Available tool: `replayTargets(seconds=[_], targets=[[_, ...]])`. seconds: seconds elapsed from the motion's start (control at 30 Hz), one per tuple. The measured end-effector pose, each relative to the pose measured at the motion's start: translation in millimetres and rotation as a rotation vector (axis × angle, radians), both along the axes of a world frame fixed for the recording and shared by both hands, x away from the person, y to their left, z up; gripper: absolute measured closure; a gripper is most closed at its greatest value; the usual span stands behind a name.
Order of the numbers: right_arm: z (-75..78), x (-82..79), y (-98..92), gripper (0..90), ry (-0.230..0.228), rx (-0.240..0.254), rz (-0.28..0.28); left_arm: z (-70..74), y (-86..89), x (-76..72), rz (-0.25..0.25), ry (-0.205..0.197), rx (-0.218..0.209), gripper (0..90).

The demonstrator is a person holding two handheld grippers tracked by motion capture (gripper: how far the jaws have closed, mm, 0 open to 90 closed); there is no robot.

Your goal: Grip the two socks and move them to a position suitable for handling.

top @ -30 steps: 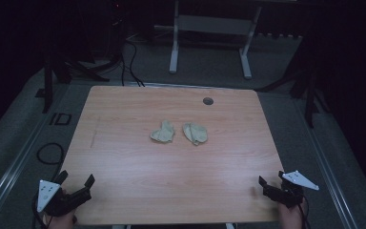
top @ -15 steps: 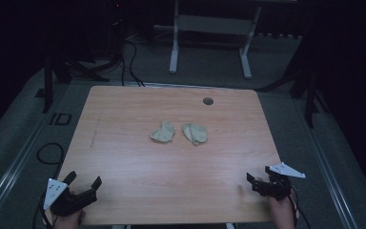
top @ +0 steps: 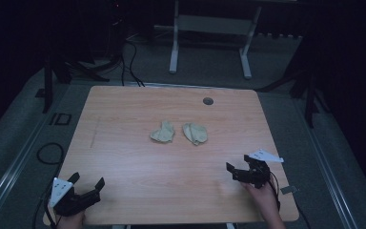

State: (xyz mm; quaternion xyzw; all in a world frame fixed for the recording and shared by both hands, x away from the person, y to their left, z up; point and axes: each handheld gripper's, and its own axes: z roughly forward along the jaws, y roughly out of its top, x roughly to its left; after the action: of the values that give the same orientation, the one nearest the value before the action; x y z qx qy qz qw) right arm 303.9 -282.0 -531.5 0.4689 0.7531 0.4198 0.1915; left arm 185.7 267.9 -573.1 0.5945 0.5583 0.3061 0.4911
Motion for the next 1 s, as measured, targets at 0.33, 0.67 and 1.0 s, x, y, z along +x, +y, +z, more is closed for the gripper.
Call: replayTargets(seconds=[0.33, 0.67, 1.0], targets=[[11.5, 30.8, 45.4, 20.1, 0.000, -0.001, 0.060, -0.3, 0.2, -0.2, -0.011, -0.008, 0.006, 3.4], [19.4, 61.5, 73.3, 23.0, 0.011, -0.035, 0.068, -0.6, -3.1, 0.0, -0.026, -0.018, 0.040, 3.3], [12.4, 97.4, 106.8, 33.4, 0.036, -0.089, 0.064, -1.3, -1.5, 0.7, -0.036, -0.012, 0.026, 3.3]])
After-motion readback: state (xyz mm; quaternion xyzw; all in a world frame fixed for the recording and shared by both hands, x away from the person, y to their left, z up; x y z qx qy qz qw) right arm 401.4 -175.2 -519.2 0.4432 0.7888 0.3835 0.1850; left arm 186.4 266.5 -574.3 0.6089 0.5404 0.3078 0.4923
